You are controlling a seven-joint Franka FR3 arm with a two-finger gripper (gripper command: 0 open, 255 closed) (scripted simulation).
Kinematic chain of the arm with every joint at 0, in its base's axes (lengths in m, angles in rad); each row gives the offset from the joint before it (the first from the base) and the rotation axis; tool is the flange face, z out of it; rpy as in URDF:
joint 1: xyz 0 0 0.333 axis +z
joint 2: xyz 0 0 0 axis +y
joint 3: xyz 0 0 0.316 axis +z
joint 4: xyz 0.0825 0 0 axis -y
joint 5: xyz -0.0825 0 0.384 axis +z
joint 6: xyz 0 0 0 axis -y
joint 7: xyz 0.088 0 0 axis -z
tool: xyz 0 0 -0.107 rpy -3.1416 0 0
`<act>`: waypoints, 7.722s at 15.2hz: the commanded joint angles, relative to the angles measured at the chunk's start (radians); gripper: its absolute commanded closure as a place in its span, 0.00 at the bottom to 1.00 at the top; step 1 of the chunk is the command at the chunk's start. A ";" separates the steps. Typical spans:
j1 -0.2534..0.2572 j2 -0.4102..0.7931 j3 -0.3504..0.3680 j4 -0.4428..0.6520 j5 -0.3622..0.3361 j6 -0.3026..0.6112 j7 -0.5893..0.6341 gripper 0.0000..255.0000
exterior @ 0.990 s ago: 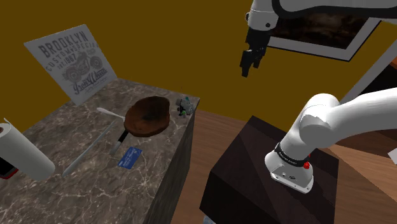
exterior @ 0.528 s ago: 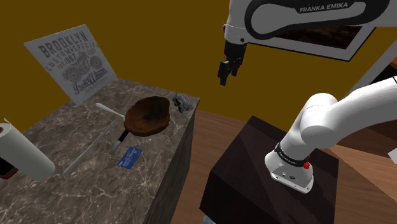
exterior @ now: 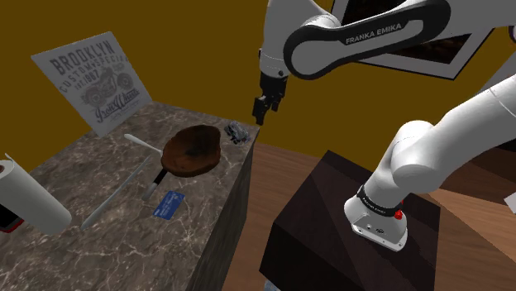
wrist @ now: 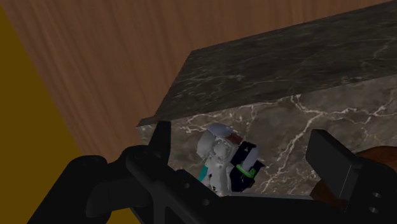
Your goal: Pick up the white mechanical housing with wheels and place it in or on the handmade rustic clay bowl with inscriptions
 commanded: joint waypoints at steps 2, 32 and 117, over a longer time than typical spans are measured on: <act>0.011 0.095 0.035 0.037 -0.014 0.084 0.028 0.00; 0.013 0.262 0.071 0.043 -0.067 0.266 0.079 0.00; 0.102 0.376 0.097 0.477 0.311 0.259 0.303 1.00</act>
